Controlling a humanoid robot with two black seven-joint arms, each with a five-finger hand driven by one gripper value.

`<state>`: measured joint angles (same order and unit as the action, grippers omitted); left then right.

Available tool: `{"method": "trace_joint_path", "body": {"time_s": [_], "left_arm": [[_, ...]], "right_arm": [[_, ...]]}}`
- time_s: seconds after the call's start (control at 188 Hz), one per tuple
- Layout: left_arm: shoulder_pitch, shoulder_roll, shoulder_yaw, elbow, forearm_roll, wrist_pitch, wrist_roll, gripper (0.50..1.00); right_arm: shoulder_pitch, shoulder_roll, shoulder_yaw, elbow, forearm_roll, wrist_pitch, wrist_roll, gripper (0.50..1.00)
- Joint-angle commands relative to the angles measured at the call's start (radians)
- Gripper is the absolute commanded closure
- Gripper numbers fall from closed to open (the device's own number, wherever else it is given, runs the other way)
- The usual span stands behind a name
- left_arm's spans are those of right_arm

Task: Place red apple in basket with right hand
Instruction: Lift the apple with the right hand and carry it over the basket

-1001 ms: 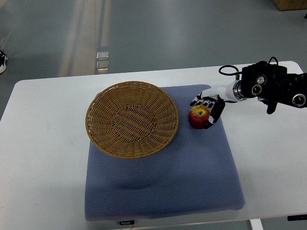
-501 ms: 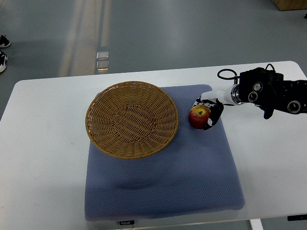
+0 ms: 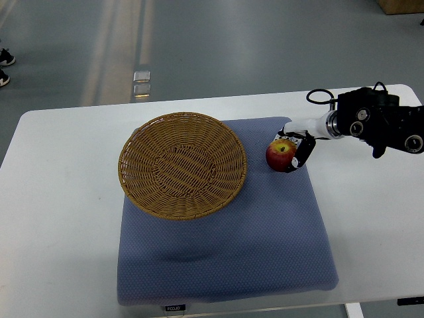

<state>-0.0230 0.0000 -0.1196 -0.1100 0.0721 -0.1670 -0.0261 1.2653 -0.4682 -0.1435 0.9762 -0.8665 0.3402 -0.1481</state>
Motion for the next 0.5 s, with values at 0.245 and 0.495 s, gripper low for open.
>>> {"method": "trace_joint_path", "body": {"time_s": [0.245, 0.495], "left_arm": [[0.000, 0.000, 0.000, 0.000, 0.000, 0.000, 0.000, 0.500], [0.000, 0.000, 0.000, 0.000, 0.000, 0.000, 0.000, 0.500]], "right_arm": [[0.250, -0.104, 0.002, 0.074, 0.009, 0.171, -0.008, 0.889], [0.399, -0.107, -0.004, 0.165, 0.017, 0.227, -0.047, 0.887]]}}
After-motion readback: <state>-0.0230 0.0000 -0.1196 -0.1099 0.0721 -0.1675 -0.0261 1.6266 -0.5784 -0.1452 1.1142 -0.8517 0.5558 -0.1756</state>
